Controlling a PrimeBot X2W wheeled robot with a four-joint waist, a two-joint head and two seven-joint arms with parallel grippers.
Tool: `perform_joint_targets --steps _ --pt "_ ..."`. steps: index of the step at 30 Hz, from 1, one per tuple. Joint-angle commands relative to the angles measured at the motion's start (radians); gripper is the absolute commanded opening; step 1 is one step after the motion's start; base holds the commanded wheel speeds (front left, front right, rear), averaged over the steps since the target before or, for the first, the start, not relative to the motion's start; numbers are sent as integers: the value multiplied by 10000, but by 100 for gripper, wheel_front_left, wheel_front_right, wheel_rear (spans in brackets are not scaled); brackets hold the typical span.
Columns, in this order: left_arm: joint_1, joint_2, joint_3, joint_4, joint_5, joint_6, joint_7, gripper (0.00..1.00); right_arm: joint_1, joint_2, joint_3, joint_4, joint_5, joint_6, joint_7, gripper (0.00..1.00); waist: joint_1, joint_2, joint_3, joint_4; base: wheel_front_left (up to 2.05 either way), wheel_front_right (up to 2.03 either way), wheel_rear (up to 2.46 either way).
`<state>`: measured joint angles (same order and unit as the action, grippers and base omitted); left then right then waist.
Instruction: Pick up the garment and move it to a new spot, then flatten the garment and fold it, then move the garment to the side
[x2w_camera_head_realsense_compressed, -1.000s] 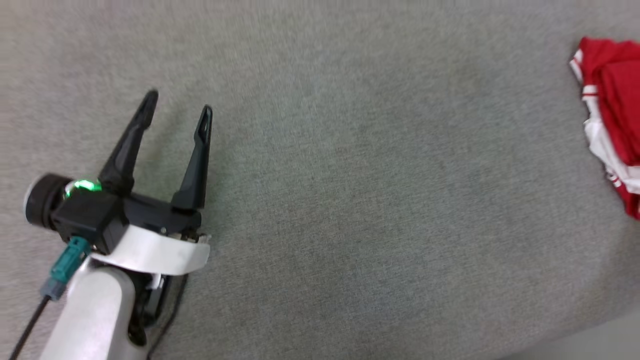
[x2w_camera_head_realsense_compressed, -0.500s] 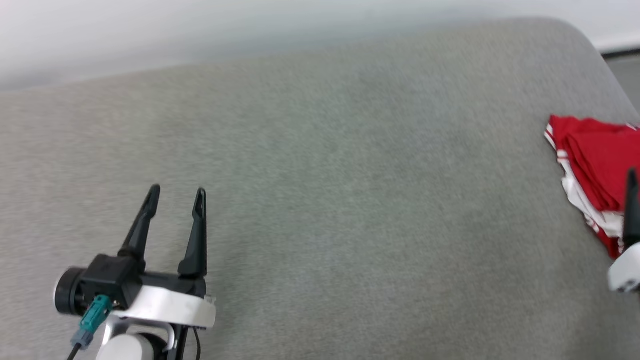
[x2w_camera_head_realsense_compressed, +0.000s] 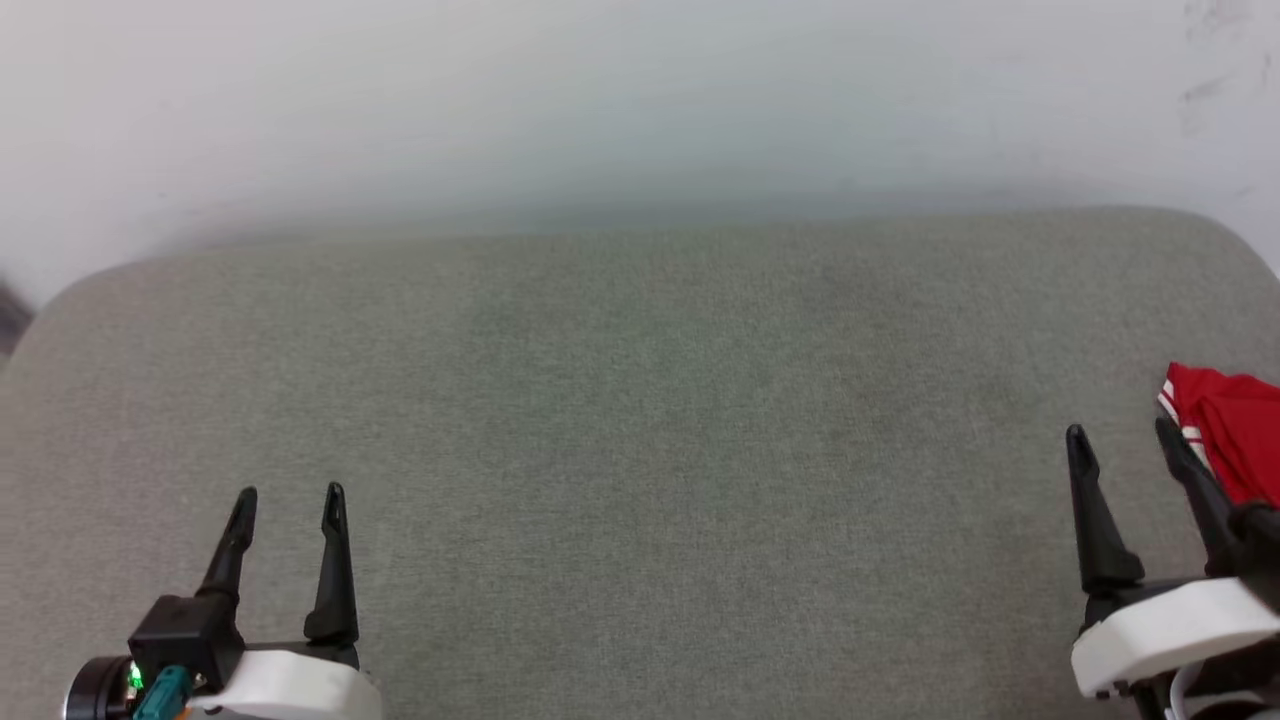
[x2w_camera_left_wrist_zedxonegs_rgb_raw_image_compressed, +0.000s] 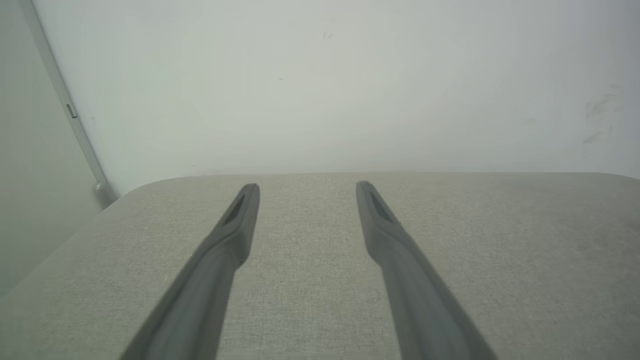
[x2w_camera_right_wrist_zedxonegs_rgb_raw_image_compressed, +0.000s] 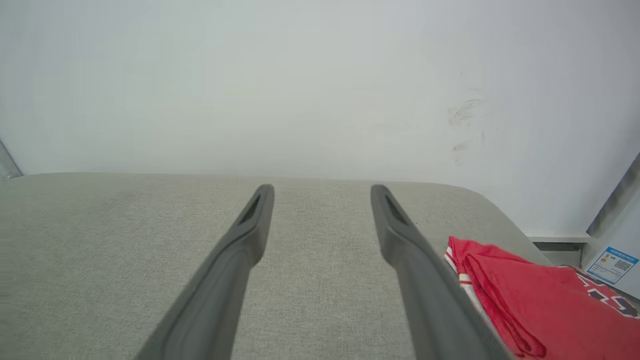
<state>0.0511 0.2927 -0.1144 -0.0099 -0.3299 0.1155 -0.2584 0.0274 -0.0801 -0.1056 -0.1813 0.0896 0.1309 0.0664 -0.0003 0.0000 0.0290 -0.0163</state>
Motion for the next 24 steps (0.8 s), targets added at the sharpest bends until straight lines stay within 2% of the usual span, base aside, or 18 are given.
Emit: perform_joint_targets --steps 1,10,24 --pt "118 4 -18 2 34 11 -31 100 221 64 24 -66 97 -4 11 100 3 0 -249 185 0 0 0" --pt "384 -278 -345 98 90 -131 -61 100 1053 226 102 -555 232 -4 78 100 3 0 -485 233 0 0 0" --pt "250 -308 -435 232 119 -267 -79 100 926 300 143 -557 145 -4 81 100 3 0 -409 225 0 0 0"
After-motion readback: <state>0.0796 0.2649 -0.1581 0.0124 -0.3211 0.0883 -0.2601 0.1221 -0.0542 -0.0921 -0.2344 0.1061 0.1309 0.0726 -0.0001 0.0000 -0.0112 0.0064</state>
